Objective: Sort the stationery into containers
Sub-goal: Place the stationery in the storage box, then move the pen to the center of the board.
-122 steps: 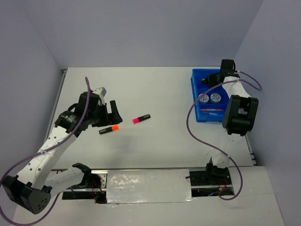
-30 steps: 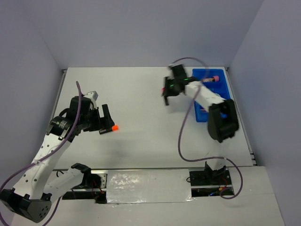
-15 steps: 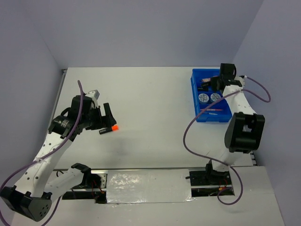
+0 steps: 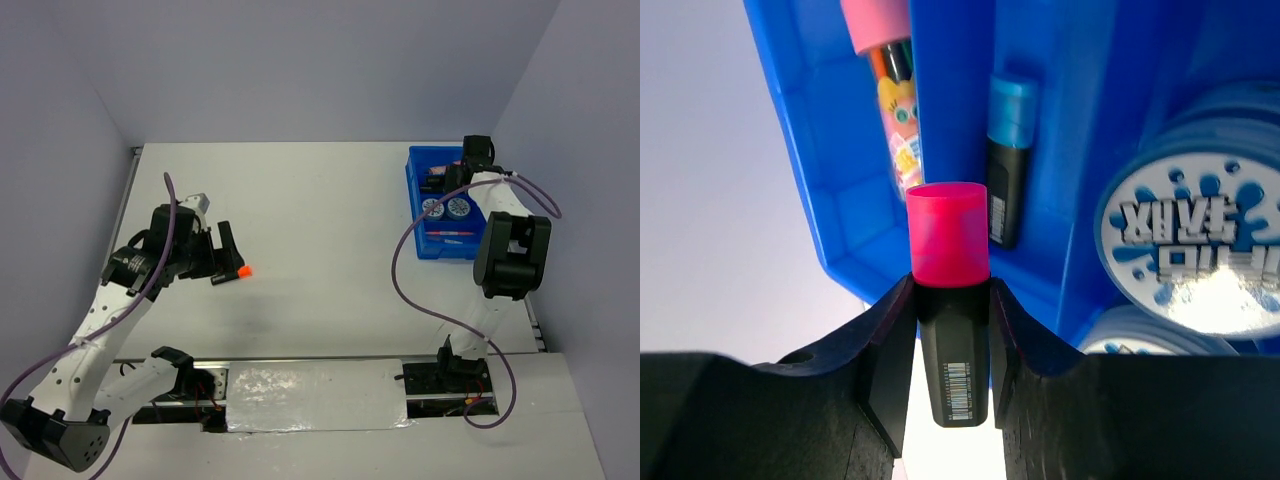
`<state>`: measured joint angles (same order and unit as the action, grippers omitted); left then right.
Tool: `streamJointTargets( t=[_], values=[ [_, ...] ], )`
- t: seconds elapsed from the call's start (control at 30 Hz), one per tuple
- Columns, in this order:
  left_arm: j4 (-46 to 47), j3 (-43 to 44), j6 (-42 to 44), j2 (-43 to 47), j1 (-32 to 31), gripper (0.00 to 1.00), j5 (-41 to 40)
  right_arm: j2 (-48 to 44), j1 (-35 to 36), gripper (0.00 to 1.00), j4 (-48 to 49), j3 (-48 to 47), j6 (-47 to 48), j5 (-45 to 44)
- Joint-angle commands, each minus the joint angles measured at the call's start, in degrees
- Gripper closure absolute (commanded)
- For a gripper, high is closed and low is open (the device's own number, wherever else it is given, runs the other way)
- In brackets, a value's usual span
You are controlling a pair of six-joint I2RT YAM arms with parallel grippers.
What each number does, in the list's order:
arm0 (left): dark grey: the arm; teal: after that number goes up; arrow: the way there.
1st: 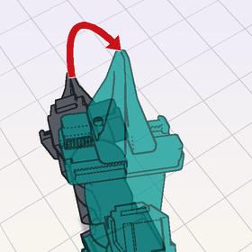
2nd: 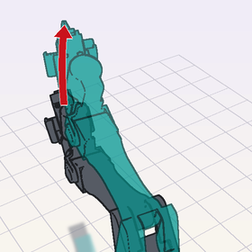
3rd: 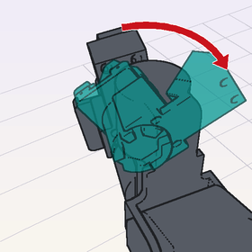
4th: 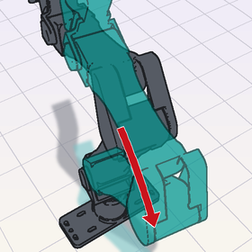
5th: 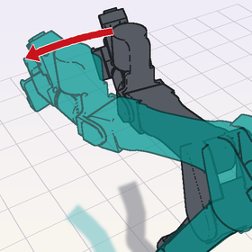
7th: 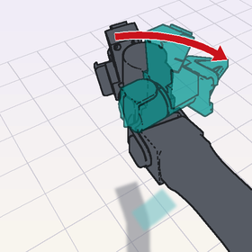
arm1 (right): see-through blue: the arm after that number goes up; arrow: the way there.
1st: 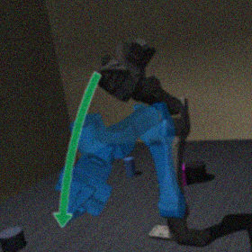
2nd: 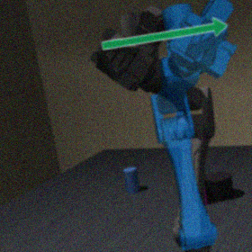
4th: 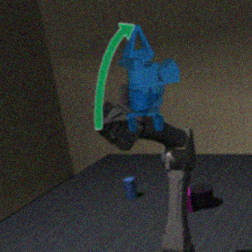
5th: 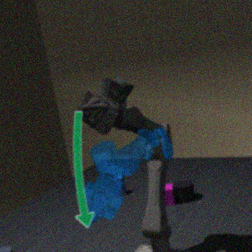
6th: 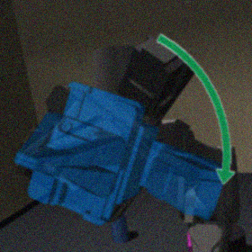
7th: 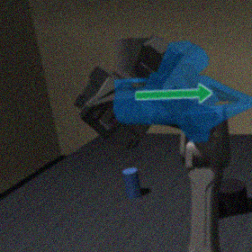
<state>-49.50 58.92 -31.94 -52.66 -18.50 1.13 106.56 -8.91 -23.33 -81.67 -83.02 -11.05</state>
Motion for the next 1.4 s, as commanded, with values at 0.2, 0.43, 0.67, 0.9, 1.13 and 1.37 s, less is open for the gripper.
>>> streamJointTargets(
  t=[0.2, 0.43, 0.67, 0.9, 1.13, 1.37],
  values=[
    [0.2, 2.0, -1.4, -0.2, 0.3, 0.01, -0.9, 5.0, -2.7, 0.79, 1.3, -6.8, 1.7, -0.9],
    [1.4, 3.7, -1.3, -3.0, 0.3, 0.01, -0.9, 7.2, -3.4, 0.32, 1.8, -12.5, 5.2, 1.4],
    [1.9, 5.4, -3.5, -6.9, 0.3, 0.01, -0.9, 8.7, -3.1, 0.03, 3.4, -20.3, 18.5, 10.0],
    [2.6, 6.6, -1.3, -12.5, 0.7, 0.01, -5.1, 3.1, 6.9, 0.03, -2.7, -29.6, 49.5, 21.9],
    [6.7, 6.7, -0.1, -19.8, 1.1, 0.01, -3.2, -9.7, 22.0, 0.02, -4.2, -15.3, 69.6, 28.6],
    [9.7, 6.9, 9.9, -28.7, 6.1, 0.01, -1.7, -19.4, 26.0, 0.02, -1.4, -3.0, 71.3, 39.2]
  ],
)
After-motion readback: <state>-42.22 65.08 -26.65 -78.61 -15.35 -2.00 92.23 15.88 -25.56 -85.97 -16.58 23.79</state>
